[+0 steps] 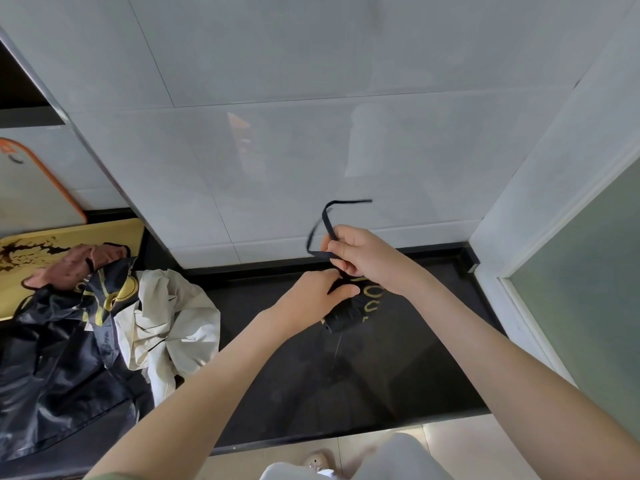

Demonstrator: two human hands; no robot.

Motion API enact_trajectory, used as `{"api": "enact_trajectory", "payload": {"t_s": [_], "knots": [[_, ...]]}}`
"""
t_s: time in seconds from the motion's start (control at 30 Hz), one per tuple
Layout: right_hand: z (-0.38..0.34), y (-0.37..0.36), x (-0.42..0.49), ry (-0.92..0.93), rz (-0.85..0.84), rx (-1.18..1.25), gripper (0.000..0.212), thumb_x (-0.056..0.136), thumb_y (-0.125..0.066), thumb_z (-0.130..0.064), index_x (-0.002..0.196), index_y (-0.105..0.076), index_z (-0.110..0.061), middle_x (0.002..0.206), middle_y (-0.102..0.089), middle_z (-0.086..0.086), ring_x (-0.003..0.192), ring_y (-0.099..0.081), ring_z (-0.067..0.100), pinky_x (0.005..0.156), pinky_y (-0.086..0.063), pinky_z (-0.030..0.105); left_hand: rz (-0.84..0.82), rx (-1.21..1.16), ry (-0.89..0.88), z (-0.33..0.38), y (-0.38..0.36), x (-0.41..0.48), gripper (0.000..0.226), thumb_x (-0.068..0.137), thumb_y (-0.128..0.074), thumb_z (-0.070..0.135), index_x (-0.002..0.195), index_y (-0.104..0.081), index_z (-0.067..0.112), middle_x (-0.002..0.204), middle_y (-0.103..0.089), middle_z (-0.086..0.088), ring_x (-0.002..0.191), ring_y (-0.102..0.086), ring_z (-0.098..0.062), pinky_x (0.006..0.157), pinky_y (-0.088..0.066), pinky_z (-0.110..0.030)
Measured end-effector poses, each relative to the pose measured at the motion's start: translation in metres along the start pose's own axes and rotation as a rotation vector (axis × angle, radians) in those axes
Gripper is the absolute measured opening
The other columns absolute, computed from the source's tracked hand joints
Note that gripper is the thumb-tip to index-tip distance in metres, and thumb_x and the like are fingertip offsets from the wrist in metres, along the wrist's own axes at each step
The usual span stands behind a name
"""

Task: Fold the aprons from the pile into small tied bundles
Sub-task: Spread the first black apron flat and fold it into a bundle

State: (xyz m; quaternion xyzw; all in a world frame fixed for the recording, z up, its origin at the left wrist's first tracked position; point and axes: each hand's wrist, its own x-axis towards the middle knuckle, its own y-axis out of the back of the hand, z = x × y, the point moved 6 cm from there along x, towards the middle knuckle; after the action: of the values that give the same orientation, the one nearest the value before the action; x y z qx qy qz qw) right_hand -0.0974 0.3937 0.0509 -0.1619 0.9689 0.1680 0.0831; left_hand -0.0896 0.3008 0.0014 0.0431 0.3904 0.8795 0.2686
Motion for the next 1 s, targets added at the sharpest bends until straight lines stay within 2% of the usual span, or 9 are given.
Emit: {"api": "enact_trajectory", "payload": {"t_s": [0.13,0.27,0.37,0.47,0.57,0.7,0.83,0.93,1.0], "knots": [[-0.004,0.004,-0.003,0.042,0.017,-0.034,0.023,0.103,-0.039,-0.015,0.09,-0.058,-0.019,0.06,-0.043,-0.005,0.055,-0.039,0.007,0.058,-0.036,0.02,0.13,-0.078,0.127,-0.009,0.01,0.001,0.031,0.096,-0.051,0.043,0.103,-0.061,0.015,0.077,-0.061,0.007,0.065,-0.057,-0.003,0.052,-0.041,-0.009],[0.001,0.019,-0.005,0.04,0.059,0.024,0.023,0.103,-0.039,-0.013,0.09,-0.058,-0.016,0.057,-0.044,-0.007,0.049,-0.039,0.003,0.051,-0.034,0.014,0.029,-0.051,0.155,-0.01,0.014,-0.002,0.032,0.098,-0.045,0.044,0.089,-0.06,0.018,0.071,-0.062,0.005,0.051,-0.058,-0.003,0.048,-0.042,-0.009],[0.005,0.022,-0.007,0.074,0.066,0.128,0.017,0.102,-0.045,-0.013,0.114,-0.056,-0.016,0.081,-0.06,0.0,0.064,-0.055,0.007,0.06,-0.044,0.018,0.029,0.013,0.055,-0.004,0.022,-0.006,0.026,0.1,-0.044,0.041,0.092,-0.063,0.024,0.075,-0.061,0.012,0.067,-0.058,-0.002,0.057,-0.041,-0.009],[0.017,0.028,-0.01,0.027,0.078,0.096,0.068,0.094,-0.06,-0.027,0.147,-0.018,-0.032,0.131,-0.048,-0.007,0.107,-0.06,0.006,0.087,-0.048,0.023,0.106,-0.029,-0.01,-0.003,0.029,-0.012,0.025,0.099,-0.047,0.036,0.104,-0.068,0.023,0.078,-0.062,0.016,0.07,-0.056,0.001,0.062,-0.04,-0.009],[0.037,0.028,-0.013,-0.117,0.046,0.075,0.091,0.077,-0.068,-0.049,0.148,-0.011,-0.038,0.136,-0.04,-0.008,0.125,-0.049,0.013,0.099,-0.039,0.03,0.184,-0.221,-0.028,-0.001,0.031,-0.015,0.021,0.099,-0.05,0.03,0.089,-0.066,0.02,0.066,-0.057,0.014,0.062,-0.049,0.002,0.059,-0.036,-0.013],[0.048,0.009,-0.018,-0.171,-0.128,0.44,0.061,0.078,-0.064,-0.052,0.126,-0.056,-0.016,0.118,-0.066,0.007,0.113,-0.062,0.028,0.098,-0.049,0.045,0.207,-0.381,-0.002,0.006,0.03,-0.014,0.023,0.098,-0.051,0.028,0.087,-0.066,0.014,0.071,-0.061,0.001,0.066,-0.052,-0.004,0.064,-0.039,-0.02],[0.045,0.006,-0.017,-0.143,0.055,0.477,0.041,0.082,-0.064,-0.039,0.116,-0.058,-0.016,0.107,-0.069,0.007,0.098,-0.068,0.028,0.076,-0.057,0.045,0.327,-0.635,0.094,0.006,0.033,-0.013,0.014,0.097,-0.055,0.029,0.091,-0.061,0.018,0.082,-0.067,0.0,0.078,-0.063,-0.011,0.072,-0.05,-0.026],[0.041,0.009,-0.014,-0.095,0.243,0.49,0.028,0.091,-0.063,-0.033,0.111,-0.058,-0.015,0.098,-0.066,0.009,0.082,-0.065,0.024,0.055,-0.05,0.033,0.594,-0.837,0.278,0.002,0.031,-0.019,0.029,0.092,-0.058,0.042,0.093,-0.041,0.019,0.086,-0.056,-0.002,0.081,-0.057,-0.015,0.074,-0.048,-0.033],[0.037,0.013,-0.013,-0.067,0.333,0.462,0.021,0.093,-0.06,-0.034,0.104,-0.056,-0.017,0.09,-0.06,0.007,0.072,-0.059,0.019,0.047,-0.043,0.028,0.553,-0.973,0.256,0.008,0.024,-0.02,0.037,0.088,-0.067,0.036,0.095,-0.033,0.021,0.094,-0.057,-0.004,0.082,-0.063,-0.016,0.077,-0.056,-0.04]]}}
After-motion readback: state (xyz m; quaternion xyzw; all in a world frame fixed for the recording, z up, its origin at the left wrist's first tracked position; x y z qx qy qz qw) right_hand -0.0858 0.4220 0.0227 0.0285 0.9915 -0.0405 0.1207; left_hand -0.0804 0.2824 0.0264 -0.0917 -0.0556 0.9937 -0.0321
